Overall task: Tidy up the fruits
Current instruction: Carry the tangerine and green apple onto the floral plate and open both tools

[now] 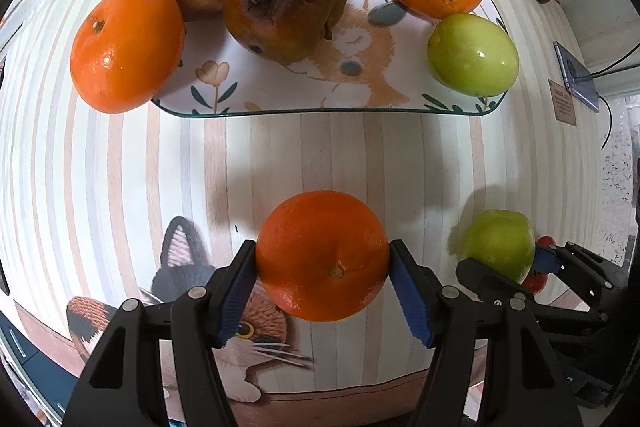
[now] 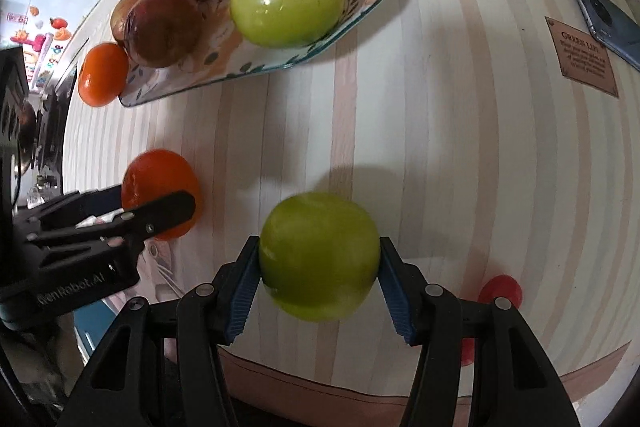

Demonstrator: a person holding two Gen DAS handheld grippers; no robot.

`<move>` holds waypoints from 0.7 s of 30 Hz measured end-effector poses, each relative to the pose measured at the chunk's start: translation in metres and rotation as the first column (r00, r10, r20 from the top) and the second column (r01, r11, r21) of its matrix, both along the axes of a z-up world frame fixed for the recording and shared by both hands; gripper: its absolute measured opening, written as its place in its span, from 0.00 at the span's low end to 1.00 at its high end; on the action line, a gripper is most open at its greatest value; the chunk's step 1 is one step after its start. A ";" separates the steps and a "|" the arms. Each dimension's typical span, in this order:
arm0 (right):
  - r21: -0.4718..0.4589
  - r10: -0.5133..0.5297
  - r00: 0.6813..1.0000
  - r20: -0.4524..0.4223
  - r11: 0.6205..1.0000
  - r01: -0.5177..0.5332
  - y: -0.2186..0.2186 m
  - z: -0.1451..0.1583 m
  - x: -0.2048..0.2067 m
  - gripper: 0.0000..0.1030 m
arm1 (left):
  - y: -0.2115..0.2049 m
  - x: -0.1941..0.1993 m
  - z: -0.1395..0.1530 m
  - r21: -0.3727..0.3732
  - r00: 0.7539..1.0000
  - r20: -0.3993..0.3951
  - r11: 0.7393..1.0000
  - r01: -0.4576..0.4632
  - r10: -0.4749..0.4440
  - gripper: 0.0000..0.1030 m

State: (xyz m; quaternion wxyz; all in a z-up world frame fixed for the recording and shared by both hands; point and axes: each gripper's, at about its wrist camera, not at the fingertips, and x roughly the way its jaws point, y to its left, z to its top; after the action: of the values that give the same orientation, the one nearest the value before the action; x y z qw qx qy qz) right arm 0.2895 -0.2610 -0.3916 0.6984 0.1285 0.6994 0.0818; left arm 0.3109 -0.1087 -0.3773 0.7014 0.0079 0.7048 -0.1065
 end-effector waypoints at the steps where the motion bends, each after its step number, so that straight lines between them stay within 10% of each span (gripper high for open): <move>1: 0.000 -0.002 1.000 0.004 1.000 0.002 -0.001 0.000 -0.003 0.57 | 0.000 0.000 0.000 -0.003 1.000 0.002 1.000 0.000 0.000 0.61; 21: 0.067 -0.168 0.975 0.145 0.985 0.159 -0.057 0.059 0.043 0.57 | -0.034 0.072 0.070 -0.051 0.986 0.163 0.997 0.052 -0.043 0.61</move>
State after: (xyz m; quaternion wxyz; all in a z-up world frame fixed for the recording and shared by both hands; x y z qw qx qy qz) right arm 0.3326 -0.3178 -0.3324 0.7495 0.1983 0.6294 0.0528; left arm 0.3824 -0.1426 -0.3076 0.7535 0.0141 0.6419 -0.1414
